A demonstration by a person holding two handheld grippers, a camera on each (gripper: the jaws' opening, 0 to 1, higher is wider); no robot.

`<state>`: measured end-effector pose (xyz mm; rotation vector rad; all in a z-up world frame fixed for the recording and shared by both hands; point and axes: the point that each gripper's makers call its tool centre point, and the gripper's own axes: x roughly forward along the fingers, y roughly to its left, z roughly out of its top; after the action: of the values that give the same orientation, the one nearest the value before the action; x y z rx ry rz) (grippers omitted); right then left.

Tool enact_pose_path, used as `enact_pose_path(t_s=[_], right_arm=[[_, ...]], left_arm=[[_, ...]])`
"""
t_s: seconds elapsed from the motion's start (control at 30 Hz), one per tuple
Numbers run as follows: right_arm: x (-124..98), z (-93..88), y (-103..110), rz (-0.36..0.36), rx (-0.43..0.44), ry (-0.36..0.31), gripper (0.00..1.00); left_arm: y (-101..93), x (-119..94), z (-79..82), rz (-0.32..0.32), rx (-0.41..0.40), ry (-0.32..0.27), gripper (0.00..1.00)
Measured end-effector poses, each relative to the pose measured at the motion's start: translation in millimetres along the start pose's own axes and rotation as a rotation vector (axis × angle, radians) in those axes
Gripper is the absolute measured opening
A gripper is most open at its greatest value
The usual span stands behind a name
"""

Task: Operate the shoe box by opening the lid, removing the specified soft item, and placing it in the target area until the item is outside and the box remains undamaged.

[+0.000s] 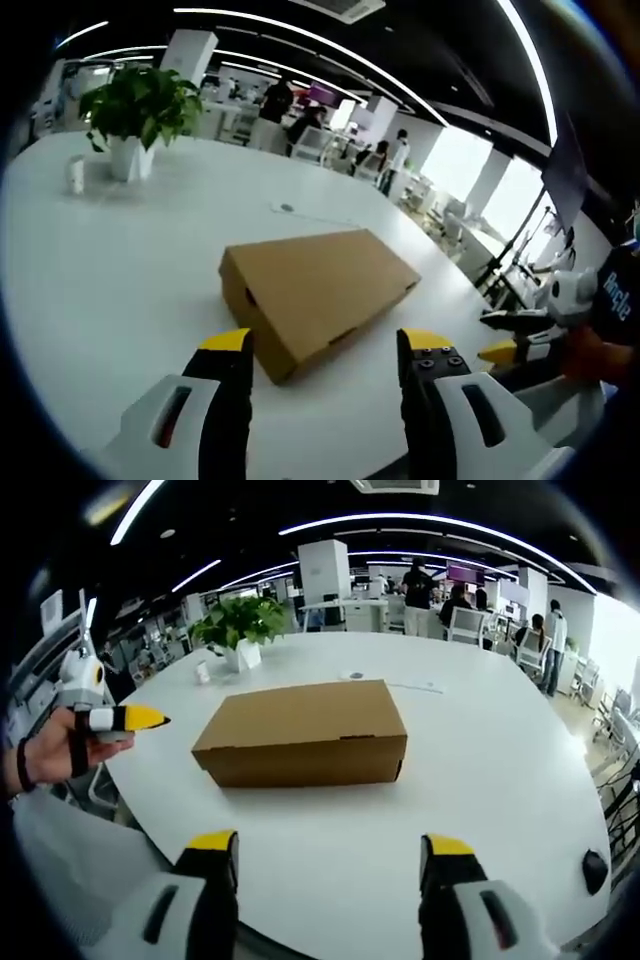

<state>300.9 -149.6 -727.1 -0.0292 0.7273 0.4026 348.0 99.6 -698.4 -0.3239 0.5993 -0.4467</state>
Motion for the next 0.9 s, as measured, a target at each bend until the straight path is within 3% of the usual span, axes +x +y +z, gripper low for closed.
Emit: enact_pose_path(t_s=[0.9], right_arm=[[2.7, -1.1, 2.7, 0.015, -0.010, 0.009, 0.75]], left_arm=[[0.8, 4.2, -5.4, -0.001, -0.005, 0.019, 0.59]])
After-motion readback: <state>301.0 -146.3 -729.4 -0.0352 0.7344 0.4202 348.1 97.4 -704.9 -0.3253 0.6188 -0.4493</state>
